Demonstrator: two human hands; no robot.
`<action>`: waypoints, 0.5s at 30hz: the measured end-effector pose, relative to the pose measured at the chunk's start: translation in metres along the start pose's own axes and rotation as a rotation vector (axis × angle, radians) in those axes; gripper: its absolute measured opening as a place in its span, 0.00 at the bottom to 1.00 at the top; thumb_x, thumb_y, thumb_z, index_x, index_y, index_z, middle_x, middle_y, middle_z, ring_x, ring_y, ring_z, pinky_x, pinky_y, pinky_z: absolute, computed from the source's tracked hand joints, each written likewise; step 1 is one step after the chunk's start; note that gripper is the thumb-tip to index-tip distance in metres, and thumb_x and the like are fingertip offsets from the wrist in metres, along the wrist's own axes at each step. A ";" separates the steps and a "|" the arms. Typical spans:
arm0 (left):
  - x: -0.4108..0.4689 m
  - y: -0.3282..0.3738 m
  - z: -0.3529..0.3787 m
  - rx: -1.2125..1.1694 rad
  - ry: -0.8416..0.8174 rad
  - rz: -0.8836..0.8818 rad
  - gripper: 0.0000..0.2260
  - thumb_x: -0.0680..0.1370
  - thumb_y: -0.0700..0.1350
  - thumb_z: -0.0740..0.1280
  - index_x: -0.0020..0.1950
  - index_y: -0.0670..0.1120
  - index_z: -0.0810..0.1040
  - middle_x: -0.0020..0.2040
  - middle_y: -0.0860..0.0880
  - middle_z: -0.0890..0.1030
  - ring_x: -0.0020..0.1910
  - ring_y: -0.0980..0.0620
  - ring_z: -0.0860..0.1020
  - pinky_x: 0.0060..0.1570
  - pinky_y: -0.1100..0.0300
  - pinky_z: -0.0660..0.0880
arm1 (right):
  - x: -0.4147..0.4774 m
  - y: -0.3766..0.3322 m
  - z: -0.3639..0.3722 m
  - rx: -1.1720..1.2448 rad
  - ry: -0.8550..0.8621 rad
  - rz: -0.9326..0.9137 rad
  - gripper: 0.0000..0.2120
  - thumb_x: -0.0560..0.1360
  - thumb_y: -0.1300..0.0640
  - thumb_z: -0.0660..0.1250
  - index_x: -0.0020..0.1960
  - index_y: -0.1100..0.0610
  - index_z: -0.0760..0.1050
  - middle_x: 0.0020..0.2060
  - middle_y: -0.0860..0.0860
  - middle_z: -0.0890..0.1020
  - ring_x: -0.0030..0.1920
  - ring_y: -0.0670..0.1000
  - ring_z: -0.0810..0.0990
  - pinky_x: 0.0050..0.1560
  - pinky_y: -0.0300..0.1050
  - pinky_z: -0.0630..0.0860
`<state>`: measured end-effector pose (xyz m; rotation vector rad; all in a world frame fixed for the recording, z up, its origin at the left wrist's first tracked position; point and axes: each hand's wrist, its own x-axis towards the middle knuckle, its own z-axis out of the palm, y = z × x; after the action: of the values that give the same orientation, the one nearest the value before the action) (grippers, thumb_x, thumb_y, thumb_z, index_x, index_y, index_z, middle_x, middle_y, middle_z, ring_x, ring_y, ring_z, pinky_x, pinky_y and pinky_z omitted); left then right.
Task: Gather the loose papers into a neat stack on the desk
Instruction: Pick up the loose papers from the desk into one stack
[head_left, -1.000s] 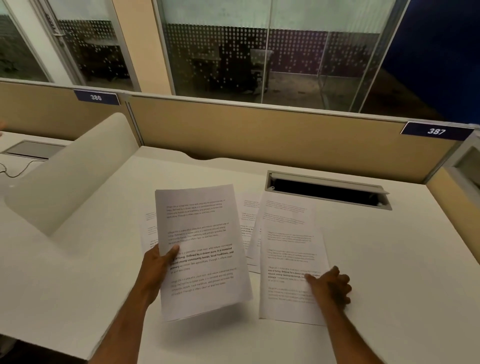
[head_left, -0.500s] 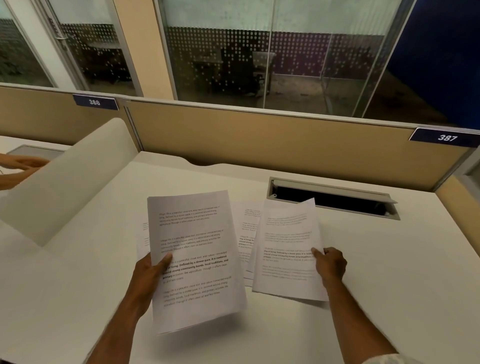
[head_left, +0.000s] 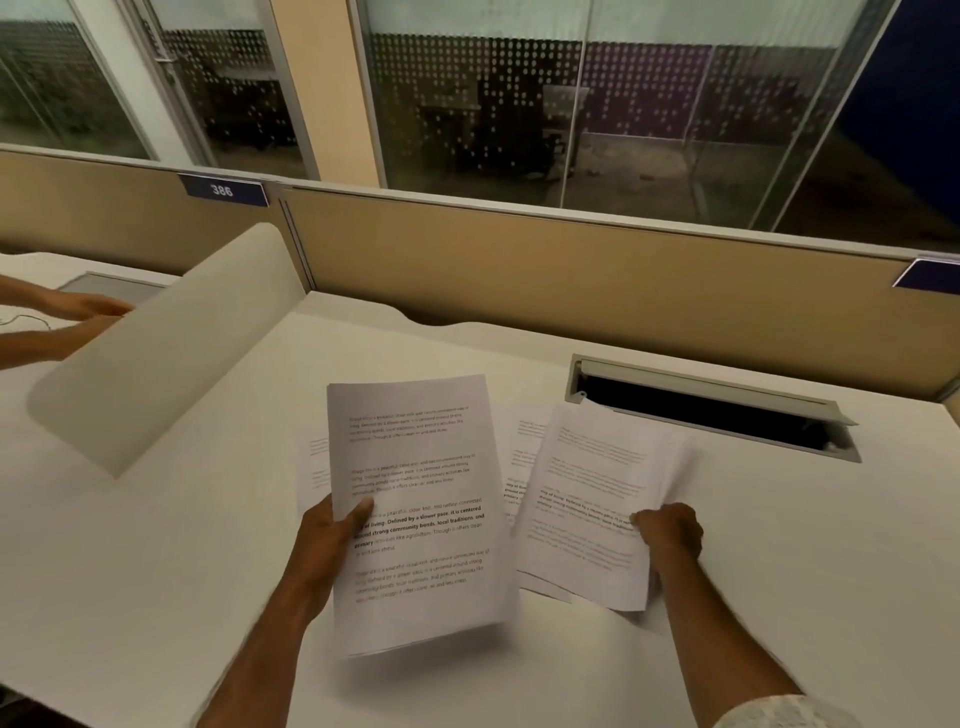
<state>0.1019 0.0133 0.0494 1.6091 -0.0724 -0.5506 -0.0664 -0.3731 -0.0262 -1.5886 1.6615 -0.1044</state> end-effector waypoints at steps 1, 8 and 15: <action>0.000 0.000 0.000 0.002 -0.001 0.001 0.14 0.79 0.45 0.68 0.64 0.46 0.78 0.53 0.42 0.87 0.49 0.38 0.86 0.52 0.36 0.81 | -0.008 -0.005 -0.007 0.019 0.005 -0.056 0.17 0.67 0.59 0.74 0.53 0.66 0.80 0.50 0.64 0.84 0.49 0.65 0.83 0.52 0.56 0.82; 0.003 0.014 -0.001 -0.003 -0.005 0.017 0.12 0.80 0.44 0.68 0.62 0.46 0.79 0.52 0.42 0.88 0.48 0.39 0.87 0.51 0.37 0.82 | -0.062 -0.058 -0.076 0.214 0.027 -0.397 0.18 0.76 0.56 0.71 0.63 0.61 0.76 0.57 0.61 0.82 0.53 0.63 0.82 0.54 0.54 0.78; 0.001 0.030 0.004 -0.037 -0.003 0.036 0.09 0.79 0.44 0.68 0.60 0.47 0.80 0.51 0.43 0.88 0.48 0.40 0.87 0.51 0.38 0.82 | -0.125 -0.084 -0.137 0.556 -0.344 -0.552 0.09 0.74 0.57 0.73 0.54 0.54 0.79 0.43 0.52 0.88 0.42 0.56 0.88 0.48 0.53 0.82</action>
<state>0.1090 0.0057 0.0774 1.5683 -0.0932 -0.5239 -0.0965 -0.3446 0.1734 -1.4756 0.8032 -0.5005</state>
